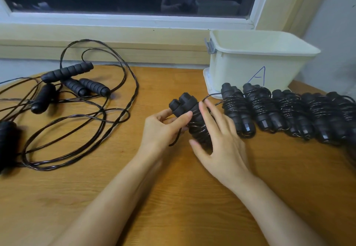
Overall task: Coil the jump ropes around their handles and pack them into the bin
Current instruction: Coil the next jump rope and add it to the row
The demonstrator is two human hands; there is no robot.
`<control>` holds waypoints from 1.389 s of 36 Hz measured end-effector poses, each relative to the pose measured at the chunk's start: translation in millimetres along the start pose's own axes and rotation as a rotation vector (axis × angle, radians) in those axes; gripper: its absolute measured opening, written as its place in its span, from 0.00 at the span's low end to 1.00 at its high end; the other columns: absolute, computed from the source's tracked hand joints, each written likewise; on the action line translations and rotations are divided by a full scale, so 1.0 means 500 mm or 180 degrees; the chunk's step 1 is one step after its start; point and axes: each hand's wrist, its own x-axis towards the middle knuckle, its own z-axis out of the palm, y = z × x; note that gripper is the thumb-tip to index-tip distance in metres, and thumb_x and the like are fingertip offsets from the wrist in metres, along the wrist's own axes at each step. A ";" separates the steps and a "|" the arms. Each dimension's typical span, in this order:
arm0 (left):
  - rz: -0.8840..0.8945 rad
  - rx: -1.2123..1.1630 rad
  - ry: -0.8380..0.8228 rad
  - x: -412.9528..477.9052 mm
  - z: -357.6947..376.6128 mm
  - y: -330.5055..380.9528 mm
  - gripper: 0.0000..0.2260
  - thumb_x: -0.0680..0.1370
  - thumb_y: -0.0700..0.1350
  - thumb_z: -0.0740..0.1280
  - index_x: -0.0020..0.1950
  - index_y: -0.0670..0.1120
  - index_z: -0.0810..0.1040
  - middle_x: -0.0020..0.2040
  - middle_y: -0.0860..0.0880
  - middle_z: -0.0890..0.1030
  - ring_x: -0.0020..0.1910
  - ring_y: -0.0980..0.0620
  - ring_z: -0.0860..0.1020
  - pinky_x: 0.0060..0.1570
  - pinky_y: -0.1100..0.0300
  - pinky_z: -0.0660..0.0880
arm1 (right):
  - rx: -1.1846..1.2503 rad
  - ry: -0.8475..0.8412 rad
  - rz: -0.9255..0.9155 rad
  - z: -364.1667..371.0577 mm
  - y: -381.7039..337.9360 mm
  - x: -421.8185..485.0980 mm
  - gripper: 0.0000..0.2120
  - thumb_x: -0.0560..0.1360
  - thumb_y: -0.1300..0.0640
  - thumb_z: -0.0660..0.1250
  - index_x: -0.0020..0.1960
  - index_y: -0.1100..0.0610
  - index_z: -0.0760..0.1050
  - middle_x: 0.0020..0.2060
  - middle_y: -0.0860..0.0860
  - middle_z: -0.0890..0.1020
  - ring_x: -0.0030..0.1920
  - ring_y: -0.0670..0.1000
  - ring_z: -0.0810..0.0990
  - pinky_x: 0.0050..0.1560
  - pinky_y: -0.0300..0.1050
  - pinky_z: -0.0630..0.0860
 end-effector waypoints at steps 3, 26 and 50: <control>-0.0104 0.0121 -0.0087 -0.002 0.002 -0.004 0.04 0.75 0.45 0.72 0.49 0.51 0.81 0.45 0.48 0.87 0.46 0.50 0.85 0.53 0.55 0.79 | -0.0549 0.0125 -0.0020 -0.004 -0.004 0.003 0.43 0.67 0.43 0.75 0.78 0.52 0.62 0.75 0.46 0.67 0.66 0.52 0.74 0.47 0.43 0.79; 0.0134 0.0375 -0.0579 0.008 -0.007 -0.007 0.10 0.79 0.50 0.65 0.57 0.48 0.79 0.48 0.49 0.86 0.48 0.51 0.85 0.49 0.65 0.79 | -0.0932 0.0288 -0.0095 -0.014 0.009 0.009 0.40 0.66 0.44 0.77 0.75 0.50 0.69 0.69 0.49 0.75 0.49 0.51 0.82 0.32 0.40 0.75; 0.3071 0.3573 -0.0306 0.049 -0.061 -0.035 0.18 0.75 0.54 0.69 0.58 0.43 0.80 0.61 0.47 0.80 0.58 0.49 0.78 0.51 0.48 0.79 | 0.0519 0.0378 0.0676 -0.027 0.036 0.016 0.37 0.67 0.47 0.78 0.74 0.47 0.70 0.69 0.43 0.75 0.62 0.45 0.78 0.54 0.41 0.76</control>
